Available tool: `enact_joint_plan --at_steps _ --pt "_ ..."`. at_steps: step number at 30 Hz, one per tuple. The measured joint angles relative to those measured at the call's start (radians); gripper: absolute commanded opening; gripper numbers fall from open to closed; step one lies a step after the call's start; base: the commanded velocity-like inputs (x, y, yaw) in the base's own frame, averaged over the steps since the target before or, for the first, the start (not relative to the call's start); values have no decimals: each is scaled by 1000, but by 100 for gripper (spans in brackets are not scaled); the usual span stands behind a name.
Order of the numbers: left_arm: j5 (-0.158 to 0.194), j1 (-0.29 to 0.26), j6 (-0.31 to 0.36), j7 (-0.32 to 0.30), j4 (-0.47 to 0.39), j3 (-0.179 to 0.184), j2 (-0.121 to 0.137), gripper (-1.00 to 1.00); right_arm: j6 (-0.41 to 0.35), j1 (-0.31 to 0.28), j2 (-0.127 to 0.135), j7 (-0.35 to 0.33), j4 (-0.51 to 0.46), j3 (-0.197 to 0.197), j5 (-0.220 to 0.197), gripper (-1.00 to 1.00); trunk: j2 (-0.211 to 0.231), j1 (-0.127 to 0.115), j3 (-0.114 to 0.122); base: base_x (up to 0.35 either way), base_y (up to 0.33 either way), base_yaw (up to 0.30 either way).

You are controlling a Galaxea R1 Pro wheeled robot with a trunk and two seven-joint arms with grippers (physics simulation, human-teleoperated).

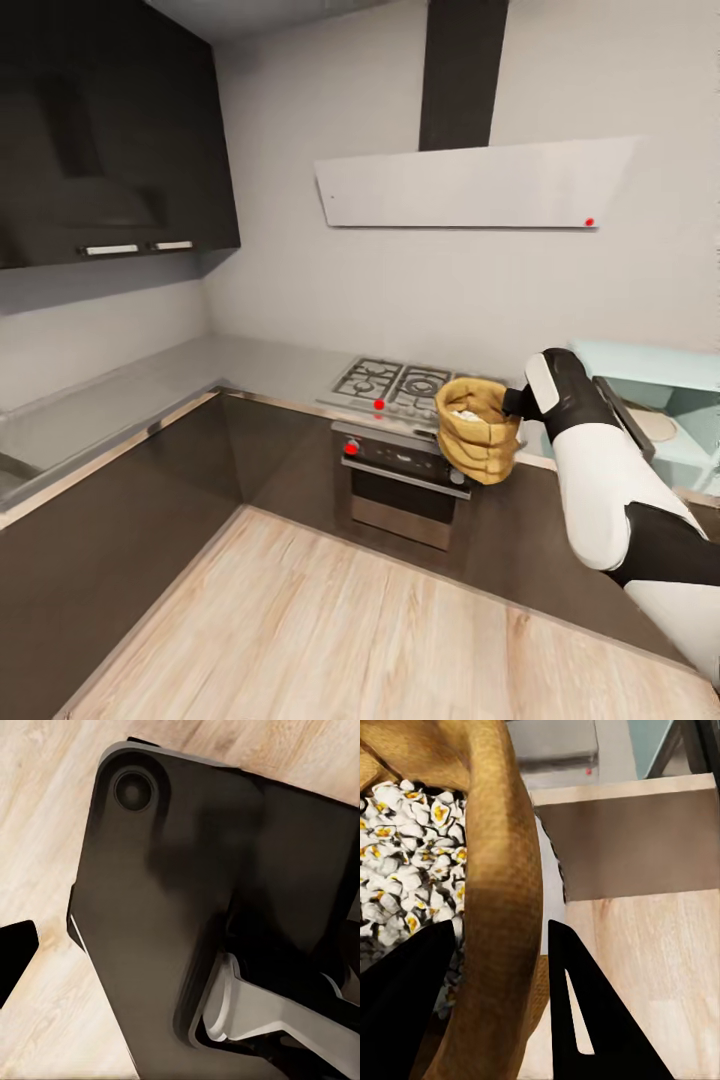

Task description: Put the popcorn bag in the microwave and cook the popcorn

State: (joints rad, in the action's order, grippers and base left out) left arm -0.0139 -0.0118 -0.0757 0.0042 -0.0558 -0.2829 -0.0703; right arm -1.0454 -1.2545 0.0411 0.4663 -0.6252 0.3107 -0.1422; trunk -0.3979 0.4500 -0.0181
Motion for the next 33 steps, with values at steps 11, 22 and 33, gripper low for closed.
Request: enact_joint_plan --at_steps 11,22,33 --pt "0 14 -8 0 2 -3 11 100 0 16 -116 4 0 -8 4 -100 0 0 0 -345 115 -32" --pt "0 30 -38 0 4 1 12 100 -2 16 -126 4 0 -12 11 -100 0 0 0 -342 145 -244" --pt "-2 56 -66 0 3 7 12 100 -2 23 -124 0 0 -14 10 -100 0 0 0 -236 18 -91"
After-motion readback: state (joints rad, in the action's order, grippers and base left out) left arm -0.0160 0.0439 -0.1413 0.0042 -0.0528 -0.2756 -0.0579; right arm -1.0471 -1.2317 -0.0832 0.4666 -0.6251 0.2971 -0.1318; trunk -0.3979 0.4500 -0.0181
